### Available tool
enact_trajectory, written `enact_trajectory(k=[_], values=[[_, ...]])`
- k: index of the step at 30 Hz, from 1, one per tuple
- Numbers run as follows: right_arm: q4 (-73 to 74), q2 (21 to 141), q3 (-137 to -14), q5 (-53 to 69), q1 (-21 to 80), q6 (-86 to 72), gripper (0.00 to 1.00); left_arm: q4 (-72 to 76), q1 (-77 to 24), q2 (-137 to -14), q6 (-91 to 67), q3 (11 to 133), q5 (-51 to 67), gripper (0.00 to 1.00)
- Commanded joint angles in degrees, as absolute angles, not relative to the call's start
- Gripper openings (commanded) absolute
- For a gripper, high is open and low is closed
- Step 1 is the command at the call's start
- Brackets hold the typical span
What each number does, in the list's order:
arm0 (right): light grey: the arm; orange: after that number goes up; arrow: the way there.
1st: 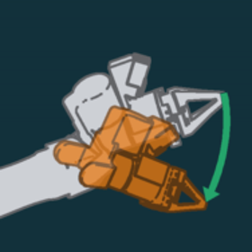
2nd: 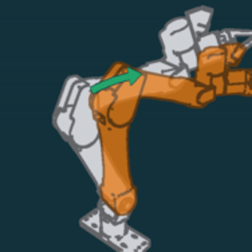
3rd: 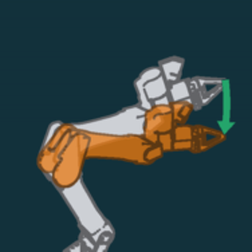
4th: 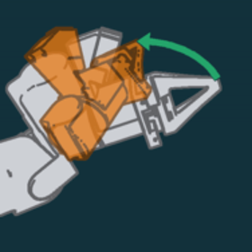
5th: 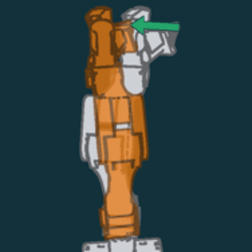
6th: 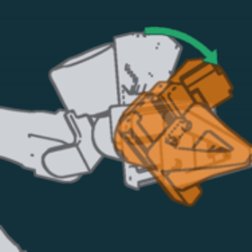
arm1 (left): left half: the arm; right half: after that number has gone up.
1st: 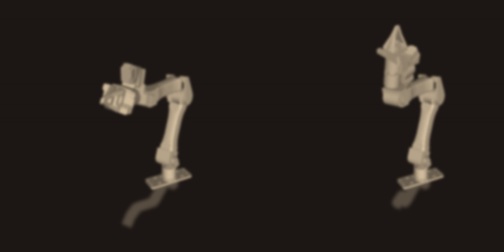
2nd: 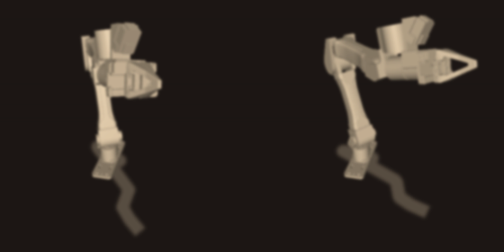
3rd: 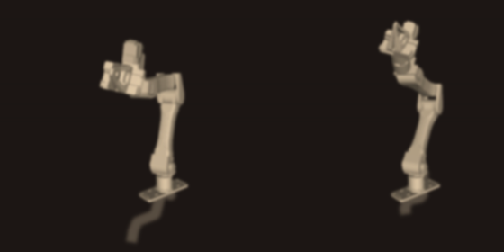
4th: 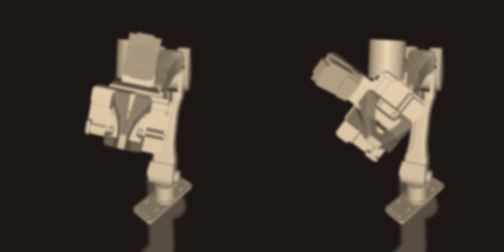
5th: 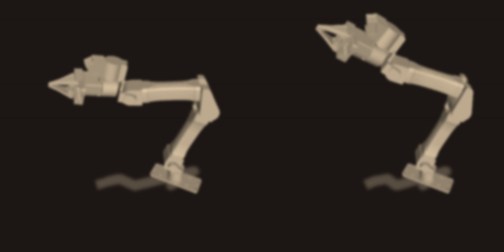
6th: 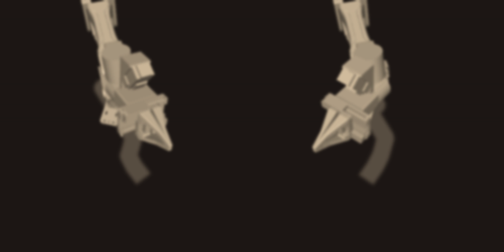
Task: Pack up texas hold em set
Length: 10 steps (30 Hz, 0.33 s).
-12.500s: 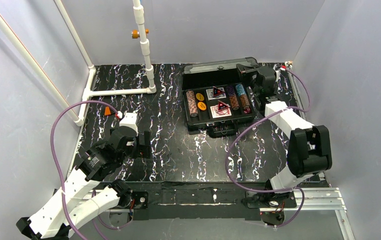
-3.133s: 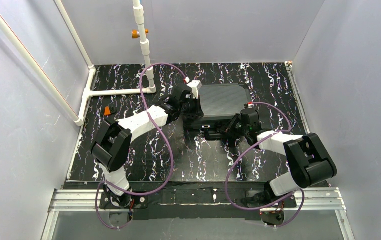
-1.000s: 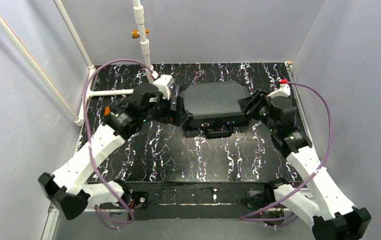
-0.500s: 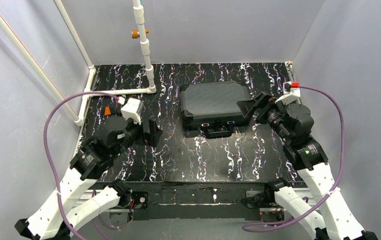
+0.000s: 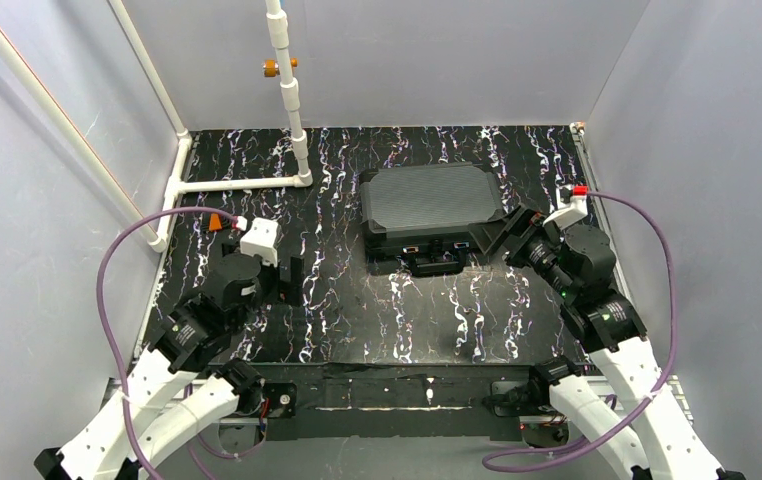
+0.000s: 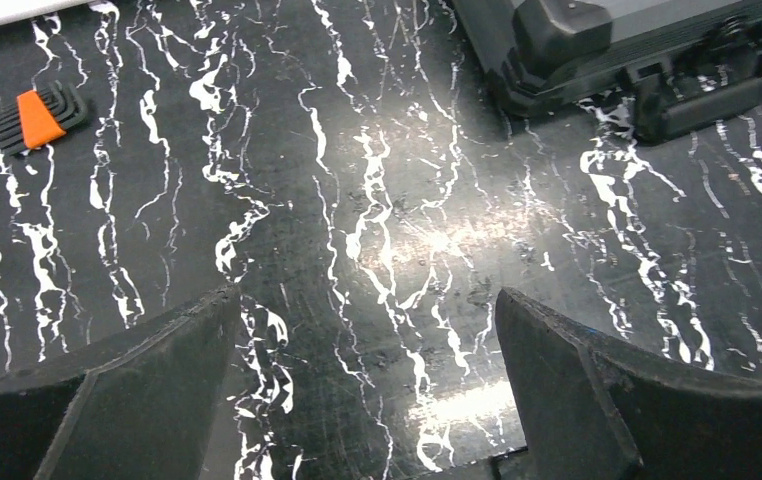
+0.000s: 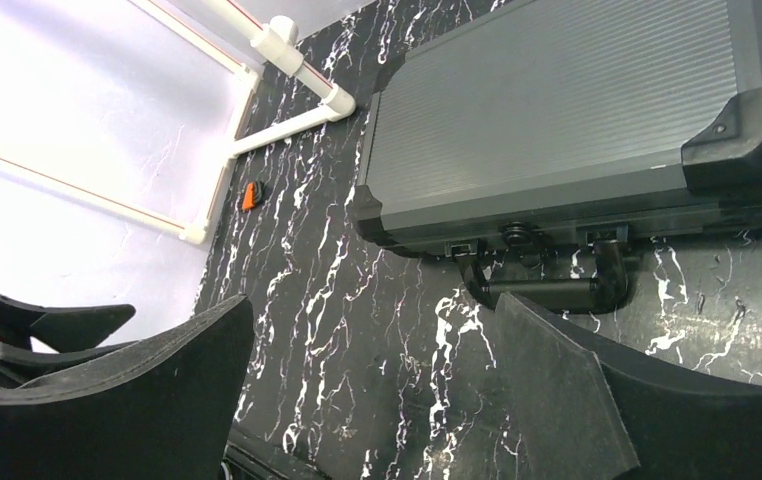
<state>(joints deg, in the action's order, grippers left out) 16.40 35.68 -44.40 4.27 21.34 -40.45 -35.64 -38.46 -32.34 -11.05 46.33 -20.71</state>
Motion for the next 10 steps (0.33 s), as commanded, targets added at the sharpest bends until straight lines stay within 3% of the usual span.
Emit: enact_trajectory(k=[1,10], values=[[14.7,33.6,-43.1,4.4,21.1,-42.4,0.98,-35.7,-38.4,-34.8,-9.1,47.1,-24.6,0.98],[17.8,33.2,-43.4,3.9,21.1,-42.3,0.98,-36.0,-38.4,-35.0,-9.2,47.1,-24.0,0.98]])
